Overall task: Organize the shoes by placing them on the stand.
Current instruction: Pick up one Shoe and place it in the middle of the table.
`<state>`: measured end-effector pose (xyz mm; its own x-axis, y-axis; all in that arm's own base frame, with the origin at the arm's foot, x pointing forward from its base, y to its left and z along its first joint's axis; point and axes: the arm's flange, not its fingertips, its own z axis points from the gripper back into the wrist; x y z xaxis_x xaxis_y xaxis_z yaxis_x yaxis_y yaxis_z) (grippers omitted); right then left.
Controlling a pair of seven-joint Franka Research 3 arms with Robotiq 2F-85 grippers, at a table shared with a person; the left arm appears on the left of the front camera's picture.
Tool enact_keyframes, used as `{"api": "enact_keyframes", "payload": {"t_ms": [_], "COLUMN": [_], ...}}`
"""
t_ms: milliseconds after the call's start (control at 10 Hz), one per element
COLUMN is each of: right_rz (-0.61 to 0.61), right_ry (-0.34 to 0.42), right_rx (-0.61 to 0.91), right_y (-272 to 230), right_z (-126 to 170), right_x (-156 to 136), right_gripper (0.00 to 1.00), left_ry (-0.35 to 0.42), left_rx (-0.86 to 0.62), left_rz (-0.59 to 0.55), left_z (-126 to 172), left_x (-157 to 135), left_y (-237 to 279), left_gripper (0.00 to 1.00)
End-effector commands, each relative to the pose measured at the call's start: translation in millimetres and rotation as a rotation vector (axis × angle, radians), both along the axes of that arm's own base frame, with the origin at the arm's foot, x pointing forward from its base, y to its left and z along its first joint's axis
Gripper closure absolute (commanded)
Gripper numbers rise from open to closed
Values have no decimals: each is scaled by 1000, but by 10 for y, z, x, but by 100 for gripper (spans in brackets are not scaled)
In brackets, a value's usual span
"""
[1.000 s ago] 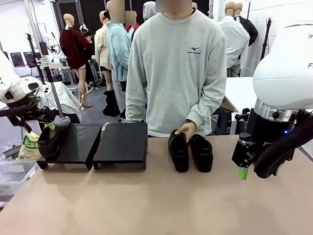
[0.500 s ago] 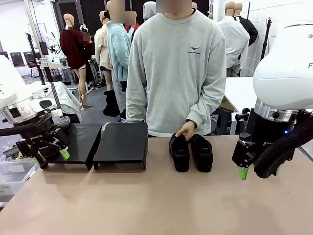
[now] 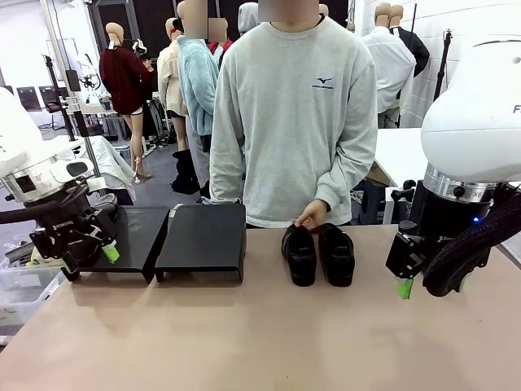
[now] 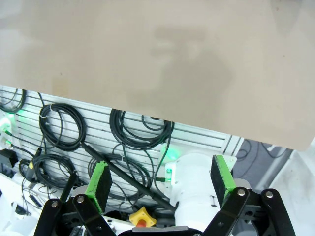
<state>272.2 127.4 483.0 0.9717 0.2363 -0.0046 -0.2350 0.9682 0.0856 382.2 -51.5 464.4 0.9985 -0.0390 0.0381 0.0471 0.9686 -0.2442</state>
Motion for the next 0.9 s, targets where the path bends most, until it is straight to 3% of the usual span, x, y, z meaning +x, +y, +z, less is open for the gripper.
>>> {"api": "enact_keyframes", "payload": {"t_ms": [0, 200, 400, 600, 700, 800], "right_rz": [-12, -12, -12, -12, -12, -12], "right_ry": [6, 6, 6, 6, 6, 6], "right_rx": [12, 12, 12, 12, 12, 12], "right_y": [28, 28, 28, 28, 28, 28], "right_z": [-9, -9, -9, -9, -9, -9], "right_x": [-12, -12, -12, -12, -12, -12], "right_gripper": [0, 0, 0, 0, 0, 0], "left_ry": [-11, -72, -188, -252, -300, -209], "left_rx": [1, 20, 82, 81, 77, 87], "left_rz": [-186, -380, -448, -459, -402, -457], "left_z": [-261, -540, -760, -811, -712, -728], "left_x": [-101, -178, -153, -135, -109, -152], "left_y": [-452, -937, -1191, -1222, -1128, -1348], "left_gripper": [0, 0, 0, 0, 0, 0]}}
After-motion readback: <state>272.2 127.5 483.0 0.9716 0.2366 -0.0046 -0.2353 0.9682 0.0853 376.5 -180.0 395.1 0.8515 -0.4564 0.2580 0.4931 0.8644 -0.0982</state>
